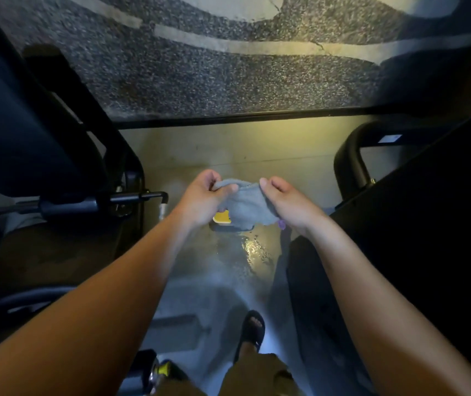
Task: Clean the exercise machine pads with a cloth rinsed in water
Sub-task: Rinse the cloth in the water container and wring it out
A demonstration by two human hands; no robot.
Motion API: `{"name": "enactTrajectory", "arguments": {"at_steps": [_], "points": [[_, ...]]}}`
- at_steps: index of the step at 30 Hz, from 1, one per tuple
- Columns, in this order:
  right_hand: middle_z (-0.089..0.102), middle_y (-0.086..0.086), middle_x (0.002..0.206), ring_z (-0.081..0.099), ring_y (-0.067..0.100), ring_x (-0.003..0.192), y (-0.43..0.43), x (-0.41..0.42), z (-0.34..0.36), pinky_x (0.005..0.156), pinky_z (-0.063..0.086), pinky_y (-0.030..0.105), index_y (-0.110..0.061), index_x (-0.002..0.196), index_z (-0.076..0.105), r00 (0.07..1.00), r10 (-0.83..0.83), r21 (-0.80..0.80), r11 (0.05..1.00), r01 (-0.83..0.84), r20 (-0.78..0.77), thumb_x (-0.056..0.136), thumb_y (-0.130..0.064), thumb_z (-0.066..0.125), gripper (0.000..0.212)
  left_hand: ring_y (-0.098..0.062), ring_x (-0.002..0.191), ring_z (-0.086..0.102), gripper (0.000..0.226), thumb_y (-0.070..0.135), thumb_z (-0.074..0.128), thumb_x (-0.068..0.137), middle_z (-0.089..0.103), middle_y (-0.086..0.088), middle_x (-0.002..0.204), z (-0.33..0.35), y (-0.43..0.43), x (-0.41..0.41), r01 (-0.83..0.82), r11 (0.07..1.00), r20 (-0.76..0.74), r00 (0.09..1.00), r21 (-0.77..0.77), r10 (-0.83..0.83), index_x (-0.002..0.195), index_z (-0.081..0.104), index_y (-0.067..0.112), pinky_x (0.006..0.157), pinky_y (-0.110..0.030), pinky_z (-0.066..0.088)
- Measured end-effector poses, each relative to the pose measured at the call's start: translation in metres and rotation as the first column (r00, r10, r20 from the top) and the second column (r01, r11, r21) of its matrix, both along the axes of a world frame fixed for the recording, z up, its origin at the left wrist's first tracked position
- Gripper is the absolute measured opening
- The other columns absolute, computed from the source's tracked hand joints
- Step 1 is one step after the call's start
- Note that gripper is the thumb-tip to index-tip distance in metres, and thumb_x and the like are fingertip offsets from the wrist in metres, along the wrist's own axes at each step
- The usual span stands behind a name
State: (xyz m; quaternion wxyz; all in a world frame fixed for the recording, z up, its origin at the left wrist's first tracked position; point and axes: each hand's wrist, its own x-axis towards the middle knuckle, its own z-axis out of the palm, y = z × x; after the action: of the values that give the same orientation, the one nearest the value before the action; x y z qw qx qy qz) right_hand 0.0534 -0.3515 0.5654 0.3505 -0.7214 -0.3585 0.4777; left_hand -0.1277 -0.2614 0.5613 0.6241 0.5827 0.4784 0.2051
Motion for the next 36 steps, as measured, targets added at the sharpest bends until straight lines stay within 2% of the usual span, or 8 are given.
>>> {"name": "enactTrajectory", "arguments": {"at_steps": [3, 5, 8, 12, 17, 20, 31, 36], "points": [[0.064, 0.009, 0.104, 0.061, 0.018, 0.085, 0.008, 0.026, -0.005, 0.082, 0.048, 0.036, -0.023, 0.122, 0.062, 0.99, -0.071, -0.163, 0.985, 0.051, -0.121, 0.109, -0.047, 0.034, 0.039, -0.021, 0.078, 0.052, 0.024, 0.039, 0.071, 0.072, 0.048, -0.007, 0.08, -0.004, 0.016, 0.024, 0.013, 0.999, -0.046, 0.999, 0.03, -0.012, 0.072, 0.047, 0.035, 0.069, -0.04, 0.05], [0.068, 0.013, 0.105, 0.055, 0.018, 0.069, 0.011, 0.033, -0.007, 0.063, 0.047, 0.03, -0.02, 0.133, 0.057, 0.954, -0.1, -0.286, 0.958, 0.015, -0.284, 0.11, -0.042, 0.034, 0.039, -0.021, 0.082, 0.05, 0.017, 0.038, 0.065, 0.073, 0.048, -0.007, 0.081, -0.004, 0.021, 0.031, 0.055, 0.998, -0.078, 0.996, 0.043, -0.051, 0.07, 0.048, 0.037, 0.074, -0.047, 0.049], [0.07, 0.013, 0.1, 0.056, 0.013, 0.051, 0.024, 0.047, -0.016, 0.041, 0.038, 0.023, -0.013, 0.129, 0.06, 0.864, -0.158, -0.242, 0.969, 0.044, -0.477, 0.106, -0.018, 0.047, 0.028, -0.017, 0.072, 0.041, 0.019, 0.011, 0.057, 0.084, 0.043, -0.003, 0.076, -0.003, 0.034, 0.055, 0.063, 0.997, -0.072, 0.996, 0.052, -0.06, 0.079, 0.044, 0.025, 0.063, -0.033, 0.034], [0.065, 0.011, 0.095, 0.055, 0.019, 0.07, 0.047, 0.062, -0.033, 0.051, 0.039, 0.027, -0.018, 0.12, 0.066, 0.911, -0.229, -0.101, 0.973, 0.206, -0.344, 0.097, -0.005, 0.058, 0.028, -0.014, 0.074, 0.055, 0.034, -0.014, 0.05, 0.089, 0.058, -0.002, 0.089, -0.016, 0.056, 0.066, 0.023, 0.999, 0.023, 0.999, -0.037, -0.022, 0.09, 0.053, 0.02, 0.058, -0.02, 0.043], [0.063, 0.002, 0.093, 0.056, 0.013, 0.077, 0.087, 0.083, -0.051, 0.068, 0.044, 0.023, -0.021, 0.11, 0.066, 0.948, -0.228, 0.022, 0.971, 0.239, -0.224, 0.092, 0.0, 0.064, 0.028, -0.029, 0.085, 0.062, 0.019, 0.004, 0.065, 0.085, 0.062, -0.013, 0.097, -0.05, 0.102, 0.067, -0.076, 0.975, 0.15, 0.983, -0.21, 0.109, 0.091, 0.069, 0.022, 0.071, -0.032, 0.053], [0.063, -0.007, 0.09, 0.058, 0.001, 0.076, 0.116, 0.095, -0.062, 0.069, 0.045, 0.014, -0.018, 0.11, 0.07, 0.956, -0.243, 0.046, 0.966, 0.253, -0.162, 0.092, -0.002, 0.065, 0.024, -0.022, 0.074, 0.059, 0.014, 0.003, 0.059, 0.096, 0.058, -0.015, 0.093, -0.071, 0.135, 0.075, -0.134, 0.952, 0.168, 0.968, -0.275, 0.185, 0.099, 0.066, 0.015, 0.06, -0.027, 0.052], [0.065, 0.004, 0.101, 0.065, 0.018, 0.093, 0.209, 0.127, -0.199, 0.088, 0.058, 0.031, -0.006, 0.116, 0.066, 0.953, -0.259, -0.177, 0.957, 0.231, -0.158, 0.092, 0.002, 0.064, 0.025, -0.012, 0.074, 0.057, 0.021, 0.002, 0.064, 0.091, 0.064, 0.0, 0.091, -0.218, 0.228, 0.097, 0.098, 0.993, -0.248, 0.962, -0.071, -0.112, 0.104, 0.07, 0.017, 0.067, -0.017, 0.05], [0.064, -0.001, 0.075, 0.056, 0.008, 0.063, 0.235, 0.128, -0.326, 0.059, 0.048, 0.024, -0.012, 0.095, 0.073, 0.961, -0.233, -0.226, 0.954, 0.196, -0.15, 0.094, -0.008, 0.066, 0.008, -0.005, 0.066, 0.052, 0.022, -0.003, 0.054, 0.09, 0.062, 0.006, 0.083, -0.333, 0.229, 0.107, -0.028, 0.996, -0.251, 0.968, -0.081, 0.007, 0.099, 0.069, 0.01, 0.066, -0.018, 0.045]]}}
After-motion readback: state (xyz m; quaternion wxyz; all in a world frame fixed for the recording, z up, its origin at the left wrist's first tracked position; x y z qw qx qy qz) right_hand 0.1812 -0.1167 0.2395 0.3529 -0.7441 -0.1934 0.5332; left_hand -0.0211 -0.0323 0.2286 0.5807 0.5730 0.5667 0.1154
